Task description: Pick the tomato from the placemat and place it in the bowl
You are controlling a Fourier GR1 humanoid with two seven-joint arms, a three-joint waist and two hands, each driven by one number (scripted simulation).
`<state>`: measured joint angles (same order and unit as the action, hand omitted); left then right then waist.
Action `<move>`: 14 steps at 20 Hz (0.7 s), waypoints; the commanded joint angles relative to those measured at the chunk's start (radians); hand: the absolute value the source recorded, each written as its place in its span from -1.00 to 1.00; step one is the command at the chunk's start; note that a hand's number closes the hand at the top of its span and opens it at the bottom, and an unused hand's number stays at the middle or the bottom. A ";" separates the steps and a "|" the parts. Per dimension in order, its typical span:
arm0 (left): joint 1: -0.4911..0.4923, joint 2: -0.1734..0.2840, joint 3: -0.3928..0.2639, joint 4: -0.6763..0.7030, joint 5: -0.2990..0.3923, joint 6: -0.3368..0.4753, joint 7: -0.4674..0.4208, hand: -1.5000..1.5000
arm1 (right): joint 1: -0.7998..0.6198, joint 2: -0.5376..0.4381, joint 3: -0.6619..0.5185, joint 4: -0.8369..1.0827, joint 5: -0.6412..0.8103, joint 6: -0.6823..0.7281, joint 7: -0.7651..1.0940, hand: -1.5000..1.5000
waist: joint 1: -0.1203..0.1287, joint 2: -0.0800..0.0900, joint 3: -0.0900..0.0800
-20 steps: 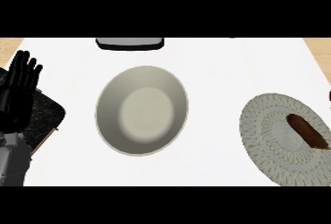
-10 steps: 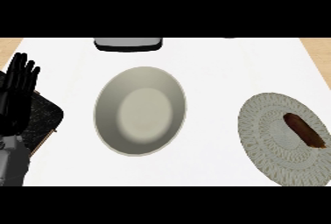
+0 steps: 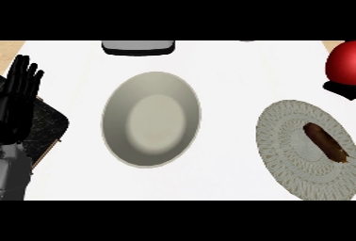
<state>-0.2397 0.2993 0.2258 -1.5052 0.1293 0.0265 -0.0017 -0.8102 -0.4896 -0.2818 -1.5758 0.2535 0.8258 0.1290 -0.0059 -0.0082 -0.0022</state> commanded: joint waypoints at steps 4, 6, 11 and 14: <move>-0.001 0.012 0.007 -0.056 0.013 -0.003 0.053 0.00 | -0.163 0.172 0.140 -0.071 -0.071 -0.011 0.362 1.00 | 0.013 0.002 0.001; -0.011 0.012 0.010 -0.012 0.026 -0.032 0.017 0.00 | -0.159 0.208 0.196 -0.044 -0.037 -0.030 0.347 1.00 | 0.015 0.007 0.001; -0.043 -0.011 -0.007 0.012 -0.009 0.008 0.020 0.00 | -0.140 0.379 0.344 -0.136 -0.020 -0.080 0.532 1.00 | 0.003 0.005 0.001; -0.060 -0.053 -0.034 0.072 -0.054 0.040 -0.045 0.00 | -0.122 0.432 0.402 -0.124 0.022 -0.120 0.540 1.00 | 0.002 0.008 0.001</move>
<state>-0.2649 0.2910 0.2236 -1.4854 0.1215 0.0230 -0.0067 -0.9544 -0.1434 0.0313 -1.6809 0.2371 0.7471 0.6160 0.0009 -0.0027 -0.0011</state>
